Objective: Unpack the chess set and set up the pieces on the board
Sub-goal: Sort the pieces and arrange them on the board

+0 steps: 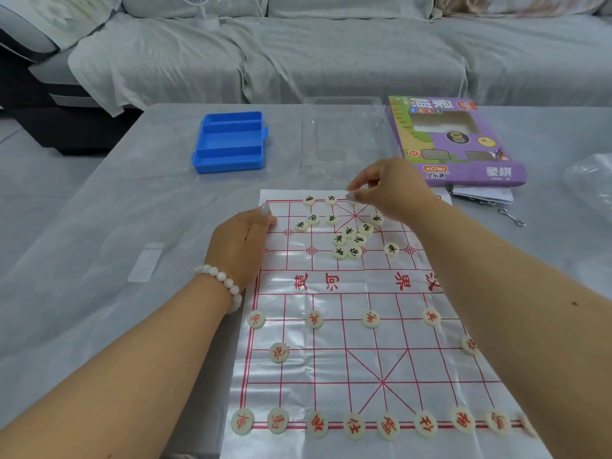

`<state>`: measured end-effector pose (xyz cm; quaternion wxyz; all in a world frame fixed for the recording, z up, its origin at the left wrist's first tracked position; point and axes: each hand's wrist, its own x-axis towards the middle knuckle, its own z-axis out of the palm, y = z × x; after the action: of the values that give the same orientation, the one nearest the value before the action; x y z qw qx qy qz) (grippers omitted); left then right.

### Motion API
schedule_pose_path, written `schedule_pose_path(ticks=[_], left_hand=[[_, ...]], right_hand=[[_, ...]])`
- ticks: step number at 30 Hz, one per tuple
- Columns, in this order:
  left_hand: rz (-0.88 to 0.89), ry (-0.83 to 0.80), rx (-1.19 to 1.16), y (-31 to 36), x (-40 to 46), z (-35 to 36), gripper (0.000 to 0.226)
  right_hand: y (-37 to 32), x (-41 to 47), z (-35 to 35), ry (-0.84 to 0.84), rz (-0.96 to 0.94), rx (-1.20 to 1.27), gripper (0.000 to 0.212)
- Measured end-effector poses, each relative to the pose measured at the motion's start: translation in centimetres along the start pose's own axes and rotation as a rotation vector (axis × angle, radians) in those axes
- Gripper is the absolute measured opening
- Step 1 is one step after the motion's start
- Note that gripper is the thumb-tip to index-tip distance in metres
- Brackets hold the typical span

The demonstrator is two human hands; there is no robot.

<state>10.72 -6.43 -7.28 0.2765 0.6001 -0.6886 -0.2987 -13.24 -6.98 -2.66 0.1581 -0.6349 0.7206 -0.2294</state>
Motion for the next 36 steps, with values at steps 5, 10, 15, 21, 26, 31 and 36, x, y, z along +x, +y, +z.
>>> schedule_pose_path(ticks=[5,10,15,21,26,31,36], left_hand=[[-0.012,-0.011,0.026,0.2,0.0,0.0,0.053],[-0.013,-0.010,0.030,0.0,0.1,0.0,0.053],[-0.002,-0.010,0.035,-0.1,0.2,0.1,0.053],[0.016,-0.005,0.043,-0.2,0.2,0.1,0.054],[0.011,-0.008,0.043,-0.2,0.2,0.1,0.055],[0.009,-0.002,0.048,-0.2,0.2,0.2,0.054],[-0.005,-0.012,0.056,-0.2,0.3,0.2,0.054]], right_hand=[[-1.3,-0.2,1.5,-0.128,-0.047,-0.052,0.020],[-0.5,0.0,1.3,-0.124,0.040,-0.023,0.017],[-0.7,-0.5,1.0,-0.154,0.027,0.015,0.016],[1.0,-1.9,-1.4,-0.170,0.094,0.101,0.010],[1.5,-2.9,-1.9,-0.225,0.109,0.066,0.009],[1.5,-3.0,-1.6,-0.244,0.045,0.027,0.013],[0.8,-3.5,-1.2,-0.341,-0.052,-0.020,0.021]])
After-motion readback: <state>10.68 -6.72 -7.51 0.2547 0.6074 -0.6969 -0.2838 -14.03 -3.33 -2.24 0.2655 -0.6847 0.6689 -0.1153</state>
